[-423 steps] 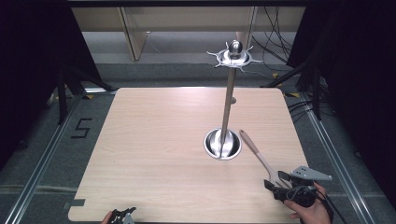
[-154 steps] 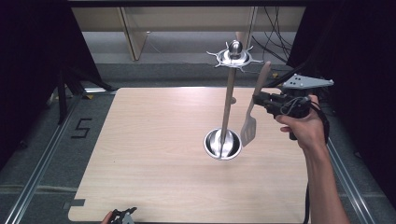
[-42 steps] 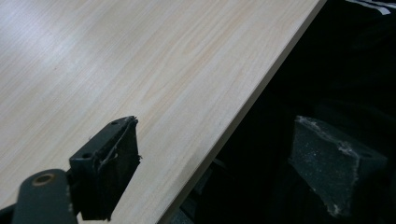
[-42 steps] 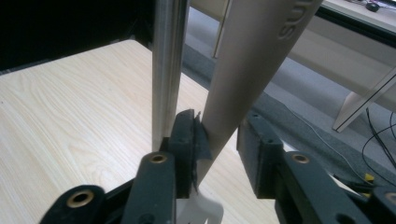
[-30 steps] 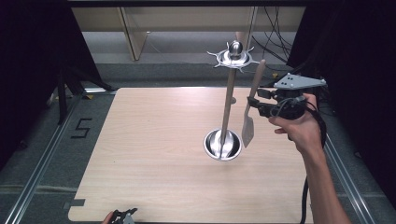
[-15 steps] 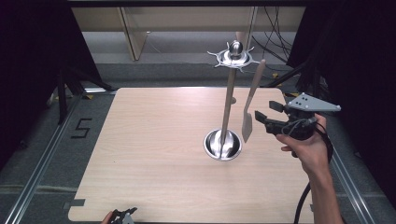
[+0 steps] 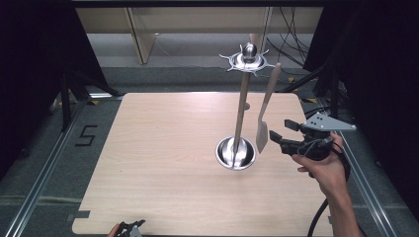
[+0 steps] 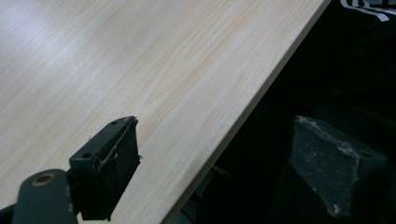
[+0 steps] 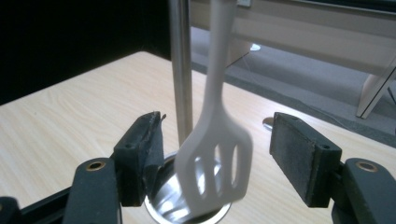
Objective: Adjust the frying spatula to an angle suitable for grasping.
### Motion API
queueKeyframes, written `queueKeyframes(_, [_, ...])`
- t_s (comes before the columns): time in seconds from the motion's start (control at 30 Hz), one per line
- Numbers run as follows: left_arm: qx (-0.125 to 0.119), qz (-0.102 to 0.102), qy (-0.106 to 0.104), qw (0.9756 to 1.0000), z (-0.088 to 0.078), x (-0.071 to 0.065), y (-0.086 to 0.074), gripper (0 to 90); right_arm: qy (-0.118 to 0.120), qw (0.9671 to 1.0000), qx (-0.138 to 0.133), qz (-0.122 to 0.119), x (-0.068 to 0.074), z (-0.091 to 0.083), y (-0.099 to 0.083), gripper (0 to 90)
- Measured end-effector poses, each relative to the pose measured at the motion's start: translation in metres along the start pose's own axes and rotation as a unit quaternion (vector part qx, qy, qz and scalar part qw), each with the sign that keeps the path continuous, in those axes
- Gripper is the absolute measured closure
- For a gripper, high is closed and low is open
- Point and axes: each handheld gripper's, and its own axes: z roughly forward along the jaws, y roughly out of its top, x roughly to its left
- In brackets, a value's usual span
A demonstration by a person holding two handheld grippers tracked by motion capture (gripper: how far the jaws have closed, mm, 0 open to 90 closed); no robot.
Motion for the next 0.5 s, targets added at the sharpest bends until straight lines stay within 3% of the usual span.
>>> queueKeyframes(0.03, [-0.005,-0.005,0.016,0.9998,0.002,0.0,0.0,14.9,0.002,1.0,0.006,0.007,0.002,0.0,-0.004,34.9])
queueKeyframes(0.17, [-0.008,-0.009,0.005,0.9999,0.002,0.0,0.001,14.9,0.0,0.9999,0.01,0.006,0.002,0.0,-0.012,34.3])
queueKeyframes(0.27, [0.0,0.001,0.01,1.0,0.0,0.001,0.002,14.9,0.001,0.9998,0.02,0.002,0.002,0.001,-0.02,33.7])
queueKeyframes(0.43, [-0.002,-0.015,0.007,0.9999,0.003,0.002,0.001,14.9,0.01,0.9994,0.03,0.011,0.002,0.002,-0.031,33.3])
queueKeyframes(0.5, [-0.001,-0.008,0.014,0.9999,0.003,0.004,0.001,14.9,0.01,0.9994,0.032,0.01,0.002,0.002,-0.034,33.2])
